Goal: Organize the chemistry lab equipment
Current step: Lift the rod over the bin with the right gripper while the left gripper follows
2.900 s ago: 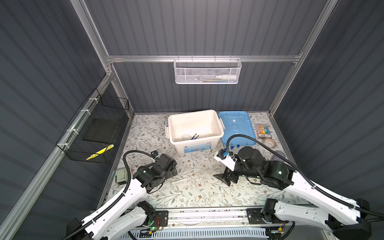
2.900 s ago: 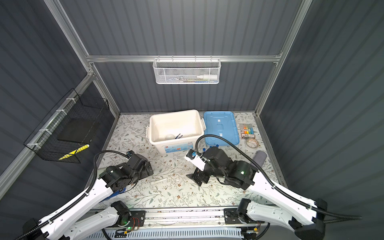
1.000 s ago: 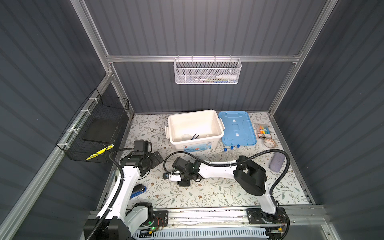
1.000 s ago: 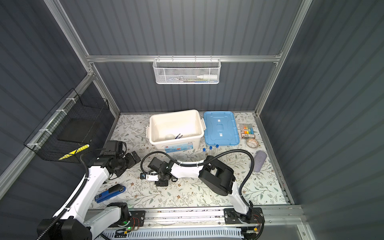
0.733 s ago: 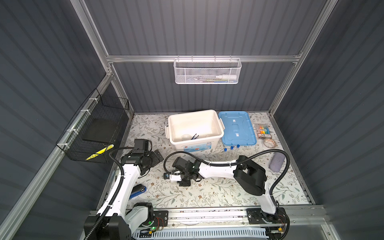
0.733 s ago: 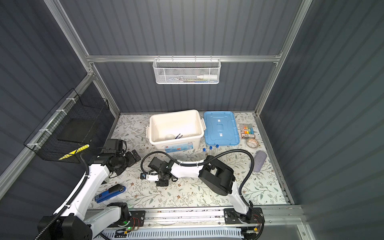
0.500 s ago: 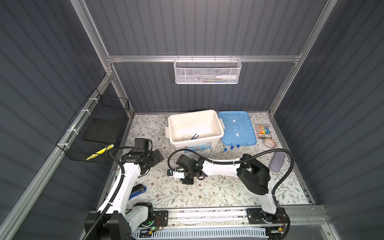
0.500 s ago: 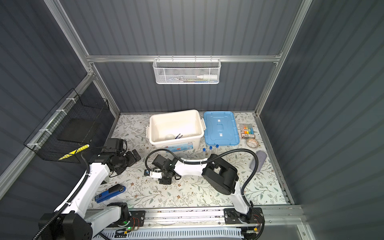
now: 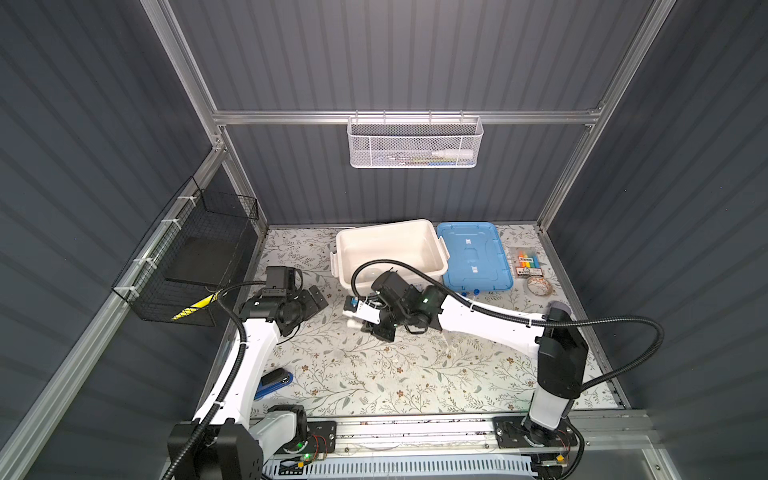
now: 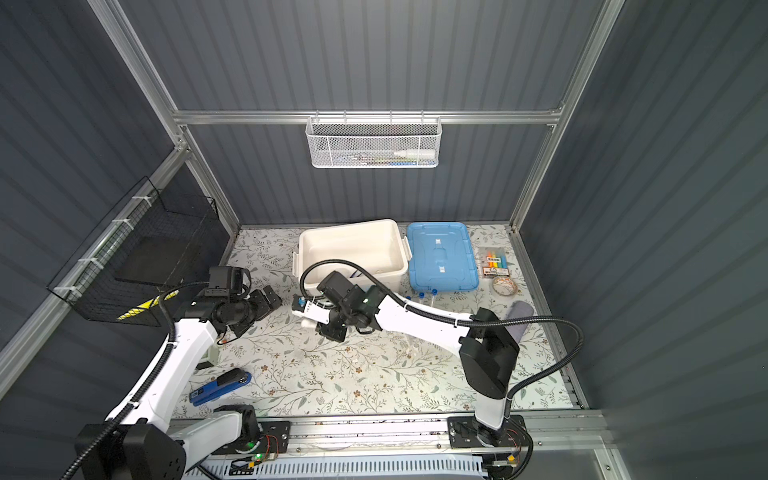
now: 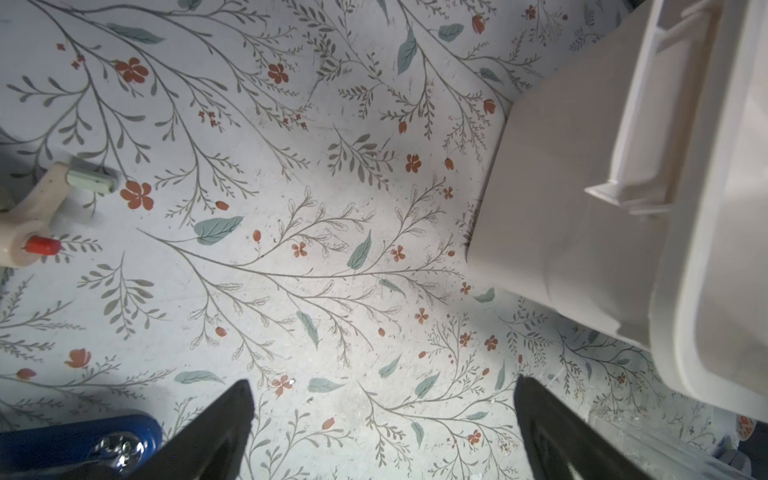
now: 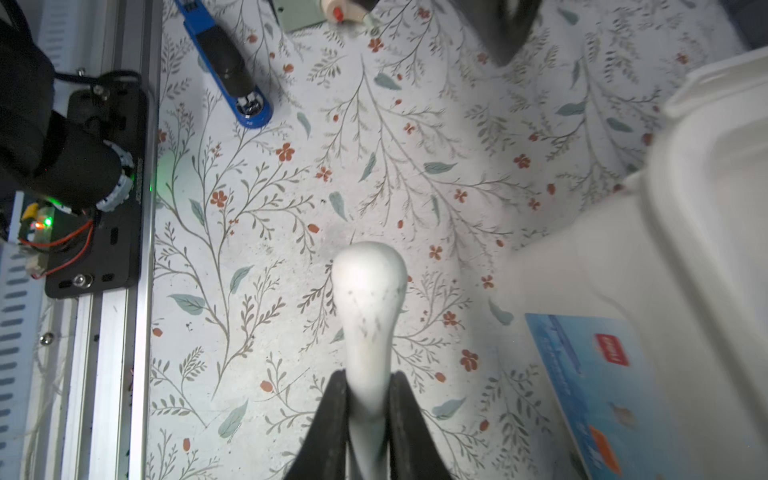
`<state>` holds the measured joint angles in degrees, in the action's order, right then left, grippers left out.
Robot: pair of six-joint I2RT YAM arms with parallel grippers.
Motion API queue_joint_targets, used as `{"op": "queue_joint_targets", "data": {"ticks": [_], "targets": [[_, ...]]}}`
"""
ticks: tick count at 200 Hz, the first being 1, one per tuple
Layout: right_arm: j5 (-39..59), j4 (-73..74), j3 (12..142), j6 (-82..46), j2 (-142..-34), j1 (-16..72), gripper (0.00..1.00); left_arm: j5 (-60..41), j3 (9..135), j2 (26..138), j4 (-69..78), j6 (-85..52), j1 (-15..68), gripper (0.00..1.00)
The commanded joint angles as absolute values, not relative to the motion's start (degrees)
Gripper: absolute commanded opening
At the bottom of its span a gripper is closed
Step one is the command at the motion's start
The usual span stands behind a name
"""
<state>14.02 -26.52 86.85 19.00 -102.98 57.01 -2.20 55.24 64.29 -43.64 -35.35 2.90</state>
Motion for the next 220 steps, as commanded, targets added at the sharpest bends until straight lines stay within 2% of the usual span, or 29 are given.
{"op": "queue_joint_targets", "data": {"ticks": [1, 50, 85, 116, 220], "targets": [[17.5, -31.8, 92.8, 14.2, -101.2, 52.8, 0.15, -2.2, 58.0, 63.6, -42.7, -33.6, 2.5, 1.0], [21.6, -36.8, 105.3, 7.7, -104.5, 43.8, 0.16, 2.9, 63.4, 66.2, -43.5, -33.0, 5.8, 1.0], [20.6, -43.2, 114.2, 4.5, -111.8, 37.7, 0.17, 9.4, 67.8, 69.7, -43.6, -33.2, 12.8, 1.0], [17.7, -50.5, 122.6, 4.0, -119.2, 34.7, 0.16, 7.6, 68.2, 71.8, -40.1, -34.0, 14.8, 1.0], [15.0, -51.9, 135.1, 0.2, -134.7, 30.5, 0.17, 2.9, 71.8, 79.0, -35.0, -32.1, 20.2, 1.0]]}}
